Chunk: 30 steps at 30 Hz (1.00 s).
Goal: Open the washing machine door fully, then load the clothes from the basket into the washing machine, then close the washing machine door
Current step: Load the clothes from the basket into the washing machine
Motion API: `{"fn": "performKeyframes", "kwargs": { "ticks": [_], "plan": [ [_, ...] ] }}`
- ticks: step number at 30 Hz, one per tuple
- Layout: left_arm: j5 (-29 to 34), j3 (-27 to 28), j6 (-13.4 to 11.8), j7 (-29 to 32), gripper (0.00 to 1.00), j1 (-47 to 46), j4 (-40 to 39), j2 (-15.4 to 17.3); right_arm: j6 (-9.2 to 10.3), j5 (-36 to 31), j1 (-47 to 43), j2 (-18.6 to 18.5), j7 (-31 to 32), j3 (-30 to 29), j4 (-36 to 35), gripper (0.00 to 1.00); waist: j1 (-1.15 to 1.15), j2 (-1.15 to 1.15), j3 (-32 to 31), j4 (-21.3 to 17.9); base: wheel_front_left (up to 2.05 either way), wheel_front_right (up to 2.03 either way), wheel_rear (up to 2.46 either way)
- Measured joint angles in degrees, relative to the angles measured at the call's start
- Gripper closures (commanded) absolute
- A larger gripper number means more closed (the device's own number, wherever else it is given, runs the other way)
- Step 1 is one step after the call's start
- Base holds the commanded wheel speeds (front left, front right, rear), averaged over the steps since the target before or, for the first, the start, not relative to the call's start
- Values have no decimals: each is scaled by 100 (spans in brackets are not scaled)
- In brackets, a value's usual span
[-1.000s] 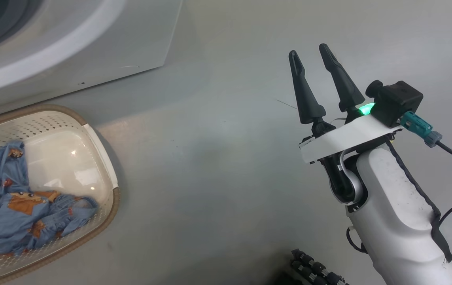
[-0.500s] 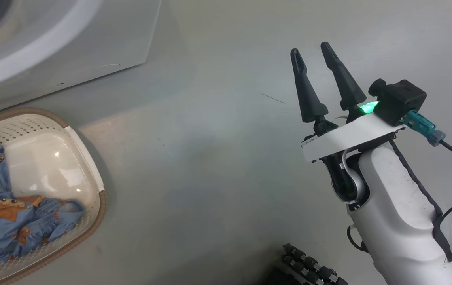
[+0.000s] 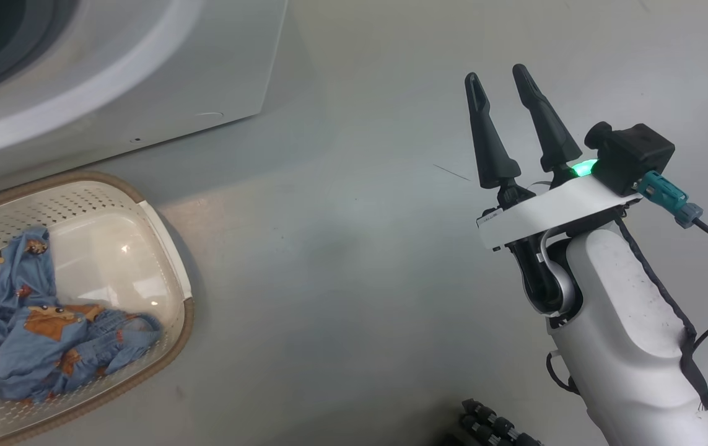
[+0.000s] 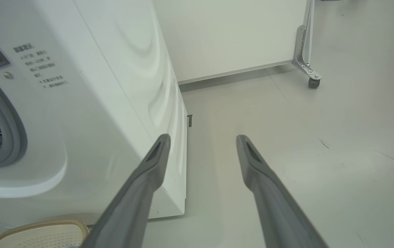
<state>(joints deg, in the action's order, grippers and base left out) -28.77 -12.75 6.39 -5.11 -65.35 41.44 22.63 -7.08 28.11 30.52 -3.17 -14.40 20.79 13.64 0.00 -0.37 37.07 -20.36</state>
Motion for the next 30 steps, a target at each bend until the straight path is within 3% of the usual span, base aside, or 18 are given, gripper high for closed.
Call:
{"fn": "performKeyframes", "kwargs": {
  "ticks": [22, 30],
  "plan": [
    [34, -410, 11, -727, 0, 1005, 210, -309, 0, -84, -111, -80, 0, -49, 237, 0, 0, 0, -750, 496, 0, 0, 0],
    [-4, -471, 34, -858, 0, 1383, 124, -576, 0, -84, -227, -226, 0, -107, 333, 0, 0, 0, -1112, 678, 0, 0, 0]
  ]
}}
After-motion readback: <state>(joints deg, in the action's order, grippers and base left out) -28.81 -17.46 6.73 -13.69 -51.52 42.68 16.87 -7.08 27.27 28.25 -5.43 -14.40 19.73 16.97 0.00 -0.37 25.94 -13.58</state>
